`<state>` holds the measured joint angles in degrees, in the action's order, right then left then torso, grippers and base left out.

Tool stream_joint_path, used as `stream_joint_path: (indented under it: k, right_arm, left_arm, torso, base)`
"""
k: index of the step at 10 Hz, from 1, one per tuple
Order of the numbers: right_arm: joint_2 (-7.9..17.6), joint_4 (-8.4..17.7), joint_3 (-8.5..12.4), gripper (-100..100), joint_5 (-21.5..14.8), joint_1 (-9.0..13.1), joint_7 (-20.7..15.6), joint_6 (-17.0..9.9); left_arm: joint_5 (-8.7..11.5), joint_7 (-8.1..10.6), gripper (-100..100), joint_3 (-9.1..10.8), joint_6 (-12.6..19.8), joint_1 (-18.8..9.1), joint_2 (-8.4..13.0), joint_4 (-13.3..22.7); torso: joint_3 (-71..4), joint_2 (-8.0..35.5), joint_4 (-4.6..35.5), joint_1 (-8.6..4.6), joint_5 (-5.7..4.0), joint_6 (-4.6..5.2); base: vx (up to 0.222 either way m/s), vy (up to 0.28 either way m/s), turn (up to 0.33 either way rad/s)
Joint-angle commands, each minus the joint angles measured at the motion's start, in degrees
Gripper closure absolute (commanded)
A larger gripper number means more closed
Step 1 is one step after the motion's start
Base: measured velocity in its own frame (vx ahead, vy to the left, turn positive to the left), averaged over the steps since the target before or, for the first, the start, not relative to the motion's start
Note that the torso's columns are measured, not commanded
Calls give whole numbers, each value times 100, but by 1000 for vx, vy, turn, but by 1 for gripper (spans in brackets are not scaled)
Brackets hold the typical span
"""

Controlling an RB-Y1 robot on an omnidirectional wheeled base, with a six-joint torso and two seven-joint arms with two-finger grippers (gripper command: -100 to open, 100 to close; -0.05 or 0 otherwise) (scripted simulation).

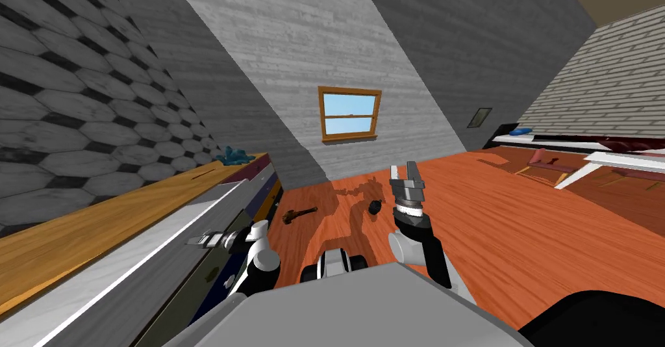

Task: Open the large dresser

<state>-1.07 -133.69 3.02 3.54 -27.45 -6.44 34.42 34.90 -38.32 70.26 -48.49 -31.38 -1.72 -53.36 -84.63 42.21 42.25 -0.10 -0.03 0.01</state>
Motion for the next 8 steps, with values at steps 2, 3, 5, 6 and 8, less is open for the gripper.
stream_joint_path:
  k: [2, 3, 5, 6, 8]
  right_arm:
    - [-1, -1, 1, 0, 0, -3, 0, 1]
    - [-2, -1, 1, 0, 0, -7, 0, 1]
    - [-2, -2, 1, 0, 0, -8, 0, 2]
    - [-1, -2, 1, 0, 0, -7, 0, 2]
    - [0, -1, 2, 0, 0, -6, 0, 2]
  left_arm:
    - [-127, 117, 100, -137, 59, 39, 29, 87]
    - [-127, 117, 100, -137, 59, 39, 29, 87]
    - [-385, 455, 100, -394, 238, 38, 119, 269]
    - [-599, 647, 100, -570, 417, 38, 209, 452]
    - [-642, 794, 100, -651, 417, 38, 209, 452]
  torso:
    - [-14, -26, -5, -8, -3, -7]
    - [-35, -60, -13, -36, -13, -11]
    - [-23, -35, 17, -34, -42, 46]
    - [-12, -13, 27, -23, -43, 59]
    - [-15, -20, 45, -39, -63, 97]
  base:
    - [23, -35, 152]
    - [169, -130, 376]
    - [189, -117, 460]
    - [192, -99, 602]
    - [95, -63, 216]
